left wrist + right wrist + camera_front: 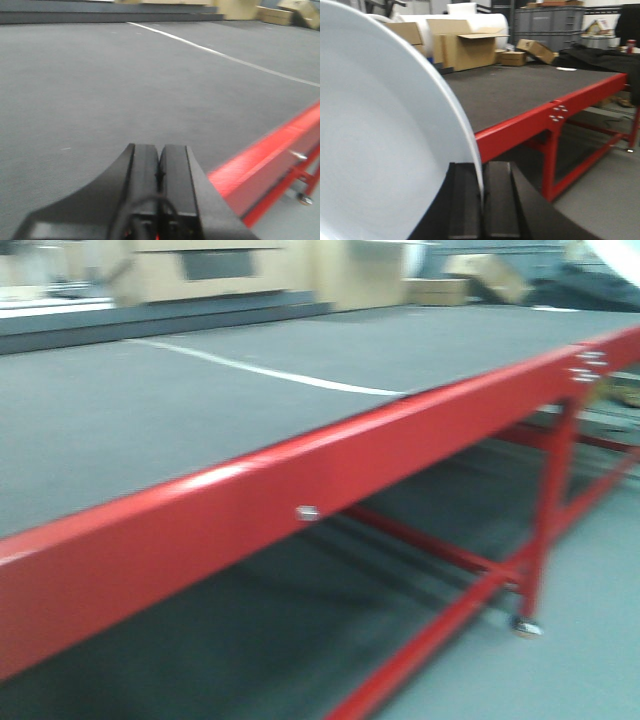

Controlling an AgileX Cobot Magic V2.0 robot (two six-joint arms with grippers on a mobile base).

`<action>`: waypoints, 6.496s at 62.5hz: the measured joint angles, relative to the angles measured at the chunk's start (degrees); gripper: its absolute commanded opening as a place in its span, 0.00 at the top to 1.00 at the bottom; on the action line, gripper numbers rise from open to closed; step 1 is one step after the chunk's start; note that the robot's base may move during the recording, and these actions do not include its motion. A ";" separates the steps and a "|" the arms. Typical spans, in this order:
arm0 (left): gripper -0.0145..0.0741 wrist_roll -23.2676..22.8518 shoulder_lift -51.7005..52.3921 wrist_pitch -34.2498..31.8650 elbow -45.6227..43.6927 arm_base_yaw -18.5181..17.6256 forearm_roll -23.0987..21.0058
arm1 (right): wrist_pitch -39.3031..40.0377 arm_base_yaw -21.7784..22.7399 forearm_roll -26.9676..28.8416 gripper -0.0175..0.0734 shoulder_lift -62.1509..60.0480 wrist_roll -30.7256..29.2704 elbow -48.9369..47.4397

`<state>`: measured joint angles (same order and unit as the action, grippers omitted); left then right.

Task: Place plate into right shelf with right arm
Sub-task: 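Drive the base away from the table while holding the plate, then drive the base toward the steel shelf rack with blue bins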

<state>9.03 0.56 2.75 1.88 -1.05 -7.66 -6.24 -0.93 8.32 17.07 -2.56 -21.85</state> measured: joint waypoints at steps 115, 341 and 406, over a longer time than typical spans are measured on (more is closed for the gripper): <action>0.98 0.00 0.00 0.00 0.00 0.00 0.00 | -0.05 0.00 0.00 0.75 0.00 0.00 0.00; 0.98 0.00 0.00 0.00 0.00 0.00 0.00 | -0.05 0.00 0.00 0.75 0.00 0.00 0.00; 0.98 0.00 0.00 0.00 0.00 0.00 0.00 | -0.05 0.00 0.00 0.75 0.00 0.00 0.00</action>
<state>9.03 0.56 2.75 1.88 -1.05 -7.66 -6.30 -0.93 8.32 17.07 -2.56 -21.85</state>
